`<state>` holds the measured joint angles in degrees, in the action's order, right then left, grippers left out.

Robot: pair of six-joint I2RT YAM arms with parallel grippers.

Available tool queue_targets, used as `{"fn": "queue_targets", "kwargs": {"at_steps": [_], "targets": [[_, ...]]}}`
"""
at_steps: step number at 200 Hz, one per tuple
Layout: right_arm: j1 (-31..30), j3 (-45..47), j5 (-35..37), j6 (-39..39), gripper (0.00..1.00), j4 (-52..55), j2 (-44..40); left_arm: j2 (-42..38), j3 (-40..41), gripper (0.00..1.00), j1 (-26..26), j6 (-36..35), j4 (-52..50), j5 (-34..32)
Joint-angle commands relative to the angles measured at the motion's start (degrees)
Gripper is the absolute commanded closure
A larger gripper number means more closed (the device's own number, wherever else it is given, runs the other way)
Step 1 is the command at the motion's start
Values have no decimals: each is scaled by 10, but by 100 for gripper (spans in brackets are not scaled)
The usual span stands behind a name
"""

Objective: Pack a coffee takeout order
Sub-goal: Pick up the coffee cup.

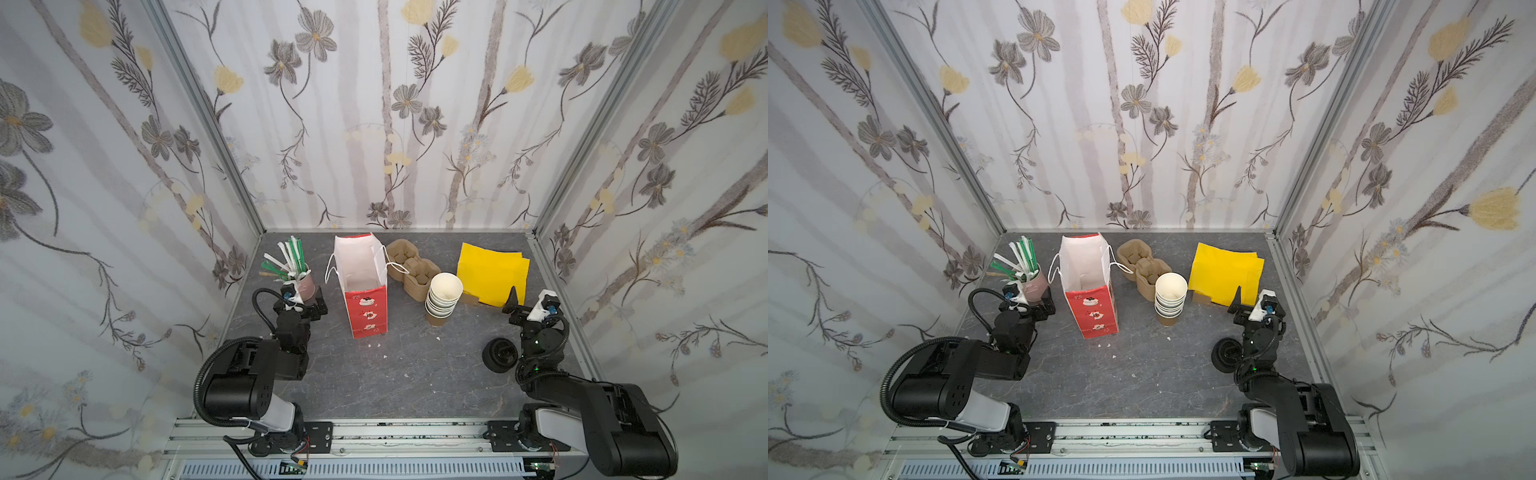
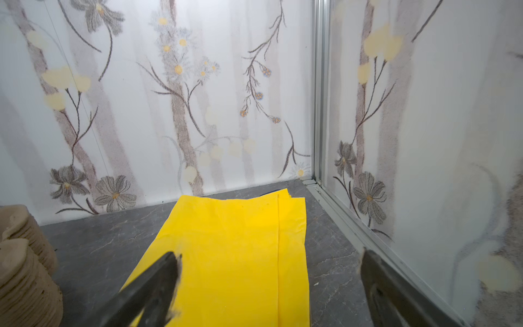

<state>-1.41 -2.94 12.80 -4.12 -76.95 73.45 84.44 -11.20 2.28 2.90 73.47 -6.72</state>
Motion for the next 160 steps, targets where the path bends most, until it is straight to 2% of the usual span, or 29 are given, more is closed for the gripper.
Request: {"fn": "queue_targets", "kwargs": {"at_steps": [1,17,31,52,67,79,115,137,160], "targets": [[-6,-10,52,-18,0,83,-109,-46,16,0,-1,13,18,-37],[-5,-78,80,-79,0,324,-218,-105,22,0,-1,32,-23,-71],[-2,-153,106,-134,0,532,-272,-169,13,0,-3,74,-94,-98],[0,-219,61,-155,0,720,-308,-258,-30,0,-12,106,-250,-70],[-1,-243,-21,-166,0,791,-326,-301,-67,0,-13,116,-343,-60],[-3,-263,-60,-200,0,837,-339,-328,-93,0,-13,117,-394,-49],[-18,-348,-120,-297,6,978,-327,-388,-216,0,-6,144,-532,-1],[-46,-417,-154,-326,9,1041,-291,-377,-314,0,17,130,-604,31],[-102,-489,-145,-336,13,1090,-247,-359,-376,0,58,119,-635,63]]}}
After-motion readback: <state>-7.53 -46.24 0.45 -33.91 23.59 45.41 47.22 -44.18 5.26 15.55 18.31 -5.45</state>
